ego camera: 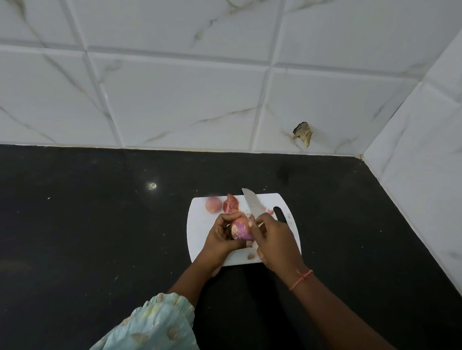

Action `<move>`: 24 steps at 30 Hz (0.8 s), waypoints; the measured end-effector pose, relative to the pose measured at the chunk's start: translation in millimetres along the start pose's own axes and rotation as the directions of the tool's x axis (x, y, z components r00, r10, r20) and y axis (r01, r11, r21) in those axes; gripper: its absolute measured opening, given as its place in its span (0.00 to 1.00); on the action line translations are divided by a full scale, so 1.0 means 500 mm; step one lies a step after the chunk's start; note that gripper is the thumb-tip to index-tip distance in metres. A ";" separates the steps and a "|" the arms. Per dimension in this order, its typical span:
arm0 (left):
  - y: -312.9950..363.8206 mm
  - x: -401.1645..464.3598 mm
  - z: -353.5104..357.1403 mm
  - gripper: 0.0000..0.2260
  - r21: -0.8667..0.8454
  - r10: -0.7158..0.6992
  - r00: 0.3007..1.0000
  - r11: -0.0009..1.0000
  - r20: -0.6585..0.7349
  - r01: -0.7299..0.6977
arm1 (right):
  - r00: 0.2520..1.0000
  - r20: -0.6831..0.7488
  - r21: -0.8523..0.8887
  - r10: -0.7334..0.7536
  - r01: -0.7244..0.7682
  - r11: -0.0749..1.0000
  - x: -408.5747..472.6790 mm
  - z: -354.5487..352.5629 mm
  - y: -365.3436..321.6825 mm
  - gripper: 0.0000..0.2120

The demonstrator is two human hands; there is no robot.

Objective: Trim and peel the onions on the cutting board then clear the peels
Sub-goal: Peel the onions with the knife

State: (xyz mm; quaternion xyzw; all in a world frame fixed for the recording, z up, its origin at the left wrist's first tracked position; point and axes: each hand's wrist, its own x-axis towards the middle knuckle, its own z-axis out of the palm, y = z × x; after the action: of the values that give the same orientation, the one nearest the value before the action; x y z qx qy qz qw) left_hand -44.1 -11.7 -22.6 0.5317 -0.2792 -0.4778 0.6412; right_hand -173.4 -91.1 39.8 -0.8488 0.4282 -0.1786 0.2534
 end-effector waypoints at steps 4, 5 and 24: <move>0.000 0.000 0.001 0.28 -0.027 0.004 1.000 1.000 -0.004 -0.004 | 0.998 0.031 -0.005 -0.053 0.054 0.999 -0.017 0.010 -0.007 0.14; 0.001 -0.001 0.002 0.28 -0.028 0.003 1.000 1.000 0.000 -0.003 | 0.997 0.027 -0.026 -0.069 0.069 0.997 -0.020 0.012 -0.009 0.12; -0.010 0.000 0.008 0.27 0.075 0.076 0.995 0.995 -0.071 -0.071 | 0.997 -0.031 -0.208 -0.076 0.068 0.976 -0.032 0.036 -0.038 0.09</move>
State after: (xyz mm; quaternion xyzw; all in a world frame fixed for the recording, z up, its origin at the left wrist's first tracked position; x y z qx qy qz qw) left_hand -49.5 -13.2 -26.3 0.5610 -0.2919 -0.4235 0.6486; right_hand -161.0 -63.7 35.2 -0.8819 0.4183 -0.1587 0.1485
